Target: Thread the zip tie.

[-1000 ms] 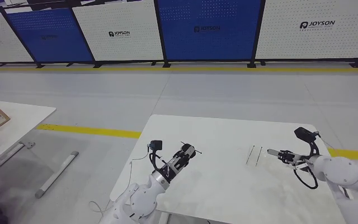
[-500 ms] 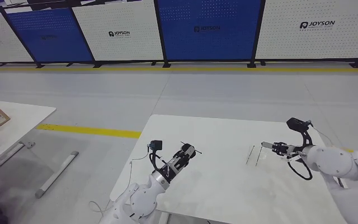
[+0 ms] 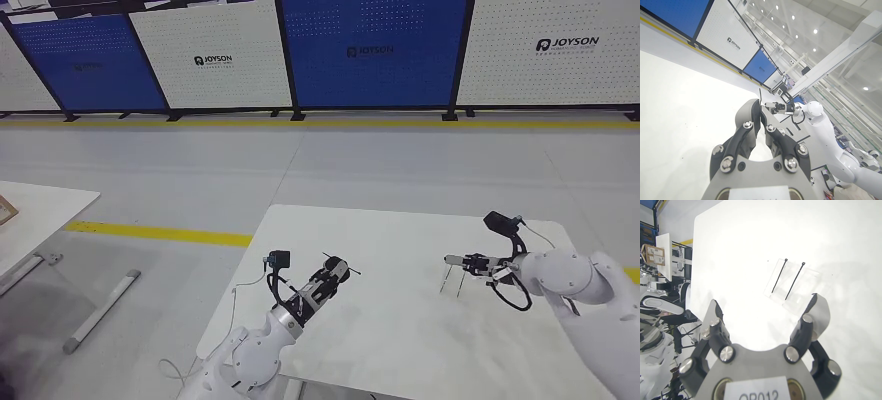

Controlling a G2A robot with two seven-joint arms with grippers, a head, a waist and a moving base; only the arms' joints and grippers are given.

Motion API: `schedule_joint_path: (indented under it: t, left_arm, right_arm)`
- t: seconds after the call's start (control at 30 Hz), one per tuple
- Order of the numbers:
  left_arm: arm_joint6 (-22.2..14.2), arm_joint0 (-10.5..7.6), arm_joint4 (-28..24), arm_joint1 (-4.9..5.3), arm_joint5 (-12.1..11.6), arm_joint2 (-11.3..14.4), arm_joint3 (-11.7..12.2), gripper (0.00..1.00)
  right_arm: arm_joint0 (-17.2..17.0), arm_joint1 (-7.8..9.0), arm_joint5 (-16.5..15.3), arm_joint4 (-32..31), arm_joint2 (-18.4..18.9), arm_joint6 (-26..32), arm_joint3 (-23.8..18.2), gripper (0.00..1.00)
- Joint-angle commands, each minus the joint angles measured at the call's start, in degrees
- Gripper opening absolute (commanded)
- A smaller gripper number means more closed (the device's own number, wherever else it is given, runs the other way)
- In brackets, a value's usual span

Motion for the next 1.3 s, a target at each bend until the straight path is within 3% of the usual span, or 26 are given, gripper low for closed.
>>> schedule_joint_path:
  t: [0.0,0.6,0.77,0.83,0.93,1.27]
  left_arm:
    - [0.00,0.00,0.00,0.00,0.00,0.00,0.00,0.00]
    - [0.00,0.00,0.00,0.00,0.00,0.00,0.00,0.00]
    - [0.00,0.00,0.00,0.00,0.00,0.00,0.00,0.00]
    - [0.00,0.00,0.00,0.00,0.00,0.00,0.00,0.00]
    - [0.00,0.00,0.00,0.00,0.00,0.00,0.00,0.00]
    - [0.00,0.00,0.00,0.00,0.00,0.00,0.00,0.00]
  right_arm:
    - [0.00,0.00,0.00,0.00,0.00,0.00,0.00,1.00]
    - [0.71,-0.07,-1.48,1.06,1.09,0.49,-0.66,1.00]
    - [3.51,-1.10,2.54,0.16,-1.13,1.39,1.54,1.00]
    - [5.42,-2.10,3.87,2.99,-2.91,4.48,5.47,1.00]
    - [7.65,-3.49,2.08,3.02,-5.69,3.37,9.15,1.00]
    - [7.65,-3.49,2.08,3.02,-5.69,3.37,9.15,1.00]
